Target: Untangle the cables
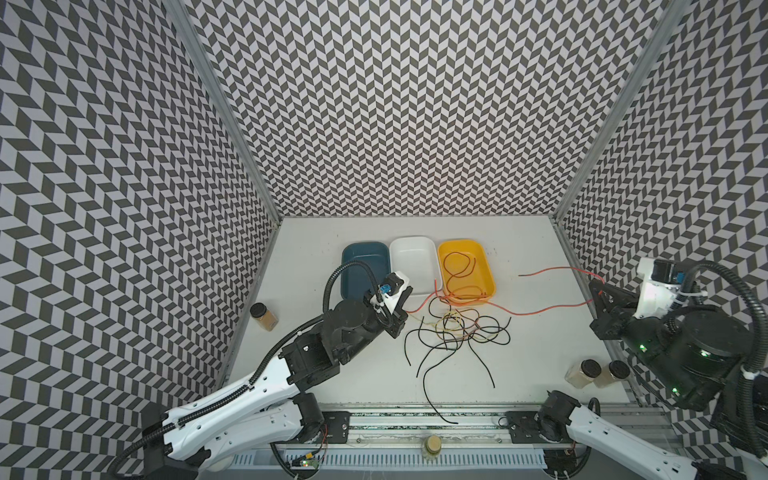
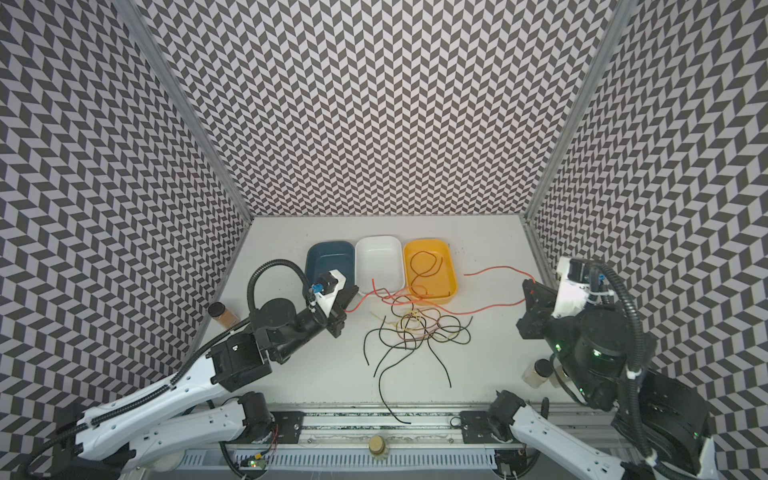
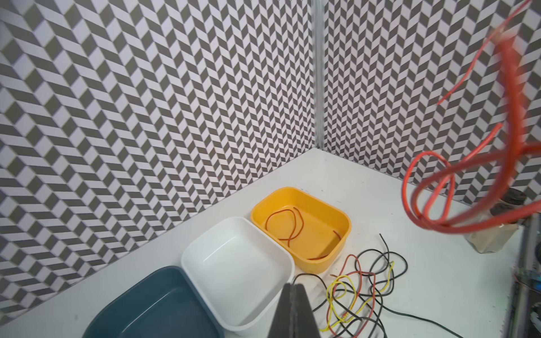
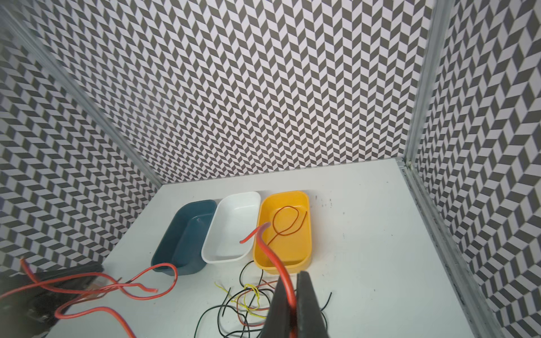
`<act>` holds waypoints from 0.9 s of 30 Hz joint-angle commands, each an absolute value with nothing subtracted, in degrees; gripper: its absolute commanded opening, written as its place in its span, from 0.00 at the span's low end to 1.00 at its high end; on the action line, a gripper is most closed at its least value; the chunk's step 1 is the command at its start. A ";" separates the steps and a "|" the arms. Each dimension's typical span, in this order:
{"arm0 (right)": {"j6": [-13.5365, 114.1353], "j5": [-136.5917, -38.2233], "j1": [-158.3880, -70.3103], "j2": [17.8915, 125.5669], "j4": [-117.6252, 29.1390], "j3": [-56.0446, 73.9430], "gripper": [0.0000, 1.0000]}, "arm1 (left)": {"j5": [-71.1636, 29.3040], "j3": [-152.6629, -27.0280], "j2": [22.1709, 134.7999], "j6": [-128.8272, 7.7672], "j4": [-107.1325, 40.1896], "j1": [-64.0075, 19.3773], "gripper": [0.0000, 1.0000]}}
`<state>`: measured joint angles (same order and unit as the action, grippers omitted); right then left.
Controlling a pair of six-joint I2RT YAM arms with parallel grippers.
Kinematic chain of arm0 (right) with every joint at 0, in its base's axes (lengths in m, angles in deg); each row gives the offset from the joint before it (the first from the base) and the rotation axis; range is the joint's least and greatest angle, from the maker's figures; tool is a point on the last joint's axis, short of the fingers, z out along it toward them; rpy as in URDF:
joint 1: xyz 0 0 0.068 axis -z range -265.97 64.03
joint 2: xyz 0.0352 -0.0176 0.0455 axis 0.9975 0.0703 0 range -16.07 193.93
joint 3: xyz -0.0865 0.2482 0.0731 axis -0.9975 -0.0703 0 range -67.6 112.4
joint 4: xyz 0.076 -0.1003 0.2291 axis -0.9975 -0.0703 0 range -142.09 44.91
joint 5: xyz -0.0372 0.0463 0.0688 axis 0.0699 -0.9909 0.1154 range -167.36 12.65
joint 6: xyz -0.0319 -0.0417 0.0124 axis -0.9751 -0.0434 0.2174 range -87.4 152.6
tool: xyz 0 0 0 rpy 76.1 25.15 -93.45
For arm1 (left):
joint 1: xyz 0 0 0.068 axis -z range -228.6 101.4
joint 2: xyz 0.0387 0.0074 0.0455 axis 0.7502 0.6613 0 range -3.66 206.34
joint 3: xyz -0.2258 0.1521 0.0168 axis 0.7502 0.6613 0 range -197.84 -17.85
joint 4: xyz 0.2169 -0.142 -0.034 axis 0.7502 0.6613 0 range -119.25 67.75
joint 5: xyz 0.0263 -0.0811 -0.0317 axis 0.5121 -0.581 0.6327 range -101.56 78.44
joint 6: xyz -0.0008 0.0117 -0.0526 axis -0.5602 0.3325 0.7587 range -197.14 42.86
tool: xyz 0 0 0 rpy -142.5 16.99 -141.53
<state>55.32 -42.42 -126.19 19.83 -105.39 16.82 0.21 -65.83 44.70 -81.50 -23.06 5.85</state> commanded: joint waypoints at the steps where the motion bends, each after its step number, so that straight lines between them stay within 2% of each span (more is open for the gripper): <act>1: 55.12 -37.30 -126.06 19.01 -106.32 16.21 0.00 | 5.46 -70.69 42.51 -76.11 -8.71 2.25 0.00; 9: 54.11 -34.91 -126.04 18.47 -107.56 14.35 0.00 | 18.98 -69.33 33.75 -65.86 8.23 -1.14 0.00; 14: 53.46 -33.45 -126.04 17.77 -108.66 14.13 0.00 | 22.63 -67.23 28.10 -62.29 14.74 -1.76 0.00; 19: 53.03 -35.19 -126.08 17.81 -108.64 13.51 0.00 | 20.64 -65.24 24.33 -60.13 15.72 -1.76 0.00; 24: 53.48 -34.38 -126.14 18.49 -111.08 13.99 0.00 | 27.76 -63.29 24.81 -60.00 16.68 -2.03 0.00; 27: 53.80 -33.46 -126.10 17.22 -112.49 13.40 0.00 | 27.82 -64.16 24.48 -59.06 16.89 -4.97 0.00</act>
<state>53.55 -35.66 -126.19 18.36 -111.09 13.76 23.60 -63.69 24.92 -61.61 15.37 -2.96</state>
